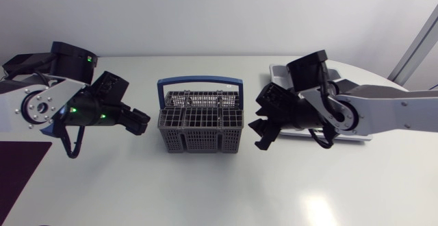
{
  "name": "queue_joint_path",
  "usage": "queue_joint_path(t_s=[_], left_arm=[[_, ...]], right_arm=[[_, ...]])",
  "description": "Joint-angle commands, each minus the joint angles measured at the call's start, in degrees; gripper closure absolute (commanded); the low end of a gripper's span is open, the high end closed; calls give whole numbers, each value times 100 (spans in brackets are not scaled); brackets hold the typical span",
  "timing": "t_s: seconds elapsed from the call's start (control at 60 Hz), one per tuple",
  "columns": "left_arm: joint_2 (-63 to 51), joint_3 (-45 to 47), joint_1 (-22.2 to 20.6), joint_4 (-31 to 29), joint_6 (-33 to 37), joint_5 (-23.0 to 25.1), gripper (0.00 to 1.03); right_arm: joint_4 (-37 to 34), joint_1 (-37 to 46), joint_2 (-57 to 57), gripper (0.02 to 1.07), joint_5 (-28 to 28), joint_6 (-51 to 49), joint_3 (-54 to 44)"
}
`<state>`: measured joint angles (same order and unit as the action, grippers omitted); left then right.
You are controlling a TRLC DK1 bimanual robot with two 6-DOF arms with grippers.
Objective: Unload the cutlery basket into the drawer organizer.
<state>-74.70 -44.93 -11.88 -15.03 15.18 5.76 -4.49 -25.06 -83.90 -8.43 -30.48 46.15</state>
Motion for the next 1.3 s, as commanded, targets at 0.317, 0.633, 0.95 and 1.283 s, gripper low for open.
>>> queue_joint_path(t_s=[0.317,0.633,0.95,1.283], left_arm=[[1449,617,230,-220,284,39,5],[2530,863,696,-282,99,48,5],[3725,1469,951,-106,-200,48,5],[4884,2111,1527,155,-933,17,5]], right_arm=[[-61,476,1789,6,561,235,-695],[-201,1275,3037,6,772,1018,-1073],[-122,2066,4347,6,807,1519,-1486],[-34,2608,5669,6,834,1810,-2267]])
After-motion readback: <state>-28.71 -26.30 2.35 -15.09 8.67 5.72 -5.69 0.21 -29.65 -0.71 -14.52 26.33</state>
